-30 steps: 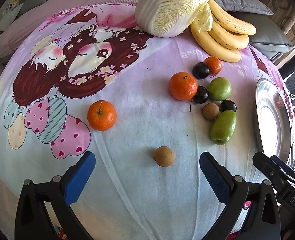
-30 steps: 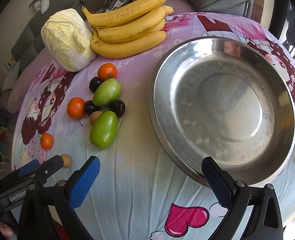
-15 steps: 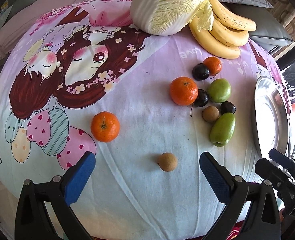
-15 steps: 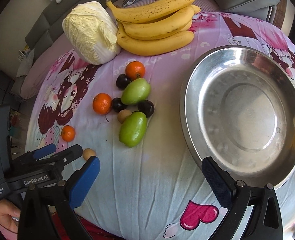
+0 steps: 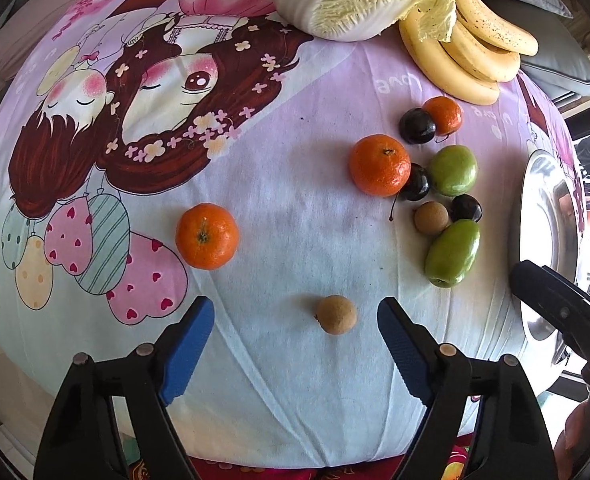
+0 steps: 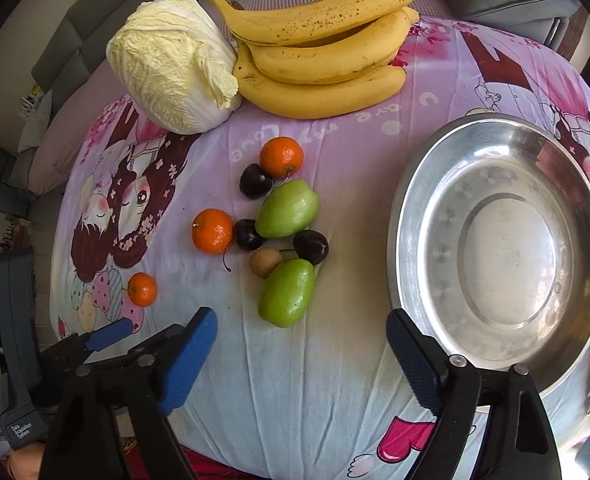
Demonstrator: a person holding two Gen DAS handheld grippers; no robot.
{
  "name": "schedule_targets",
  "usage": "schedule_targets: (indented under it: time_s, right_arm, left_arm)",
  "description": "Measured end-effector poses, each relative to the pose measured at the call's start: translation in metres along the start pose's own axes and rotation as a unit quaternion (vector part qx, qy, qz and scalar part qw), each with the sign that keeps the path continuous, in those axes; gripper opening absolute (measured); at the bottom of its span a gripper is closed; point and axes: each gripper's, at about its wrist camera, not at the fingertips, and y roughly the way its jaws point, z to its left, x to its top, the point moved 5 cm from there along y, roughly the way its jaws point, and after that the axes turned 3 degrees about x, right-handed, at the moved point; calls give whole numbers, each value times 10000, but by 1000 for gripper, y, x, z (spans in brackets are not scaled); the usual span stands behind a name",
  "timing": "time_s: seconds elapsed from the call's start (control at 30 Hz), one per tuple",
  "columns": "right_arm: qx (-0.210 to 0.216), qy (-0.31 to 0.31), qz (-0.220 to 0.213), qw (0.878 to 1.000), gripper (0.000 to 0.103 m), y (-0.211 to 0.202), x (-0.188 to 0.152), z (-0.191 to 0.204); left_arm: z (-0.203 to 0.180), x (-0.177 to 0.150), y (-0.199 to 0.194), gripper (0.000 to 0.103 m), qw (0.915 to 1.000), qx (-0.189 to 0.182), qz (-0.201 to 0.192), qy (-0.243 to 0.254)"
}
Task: Organize fruits
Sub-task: 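Close the left tool on the small brown fruit while the right tool grasps a green fruit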
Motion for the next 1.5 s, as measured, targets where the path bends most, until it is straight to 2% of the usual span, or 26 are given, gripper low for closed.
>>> schedule_targets:
  time_s: [0.07,0.1,0.13,0.3,0.43,0.53,0.77,1.13,1.5]
  right_arm:
    - [48,-18,39,10000,77,7,0,4]
    - [44,-42,55,10000,73,11,-1,6]
    - [38,-47,83,9999,68,16,-1,8]
    - [-8,24,225,9997,49,39,-4,11]
    - [-85,68,302,9995,42,51,-6,10]
    - [-140,103,315,9994,41,56,-4,9]
    - [-93,200,305,9993,41,61,1,9]
    - [-56,378,406,9984,45,67,8,6]
    - [-216,336,257,9989,46,73,18,9]
  left_arm:
    - [-2,1,5,82,10000,-34,23,-4]
    - [-3,1,7,79,10000,-52,42,2]
    - [-7,0,11,68,9999,-97,37,16]
    - [-21,-5,28,54,9994,-260,214,52]
    - [-30,-11,37,38,9989,-310,332,79]
    - [-32,-13,43,25,9988,-317,379,69]
    - [-36,-14,52,25,9988,-304,375,-8]
    - [-35,4,75,25,9985,-214,463,-191]
    - [-20,15,66,24,9986,-142,466,-206]
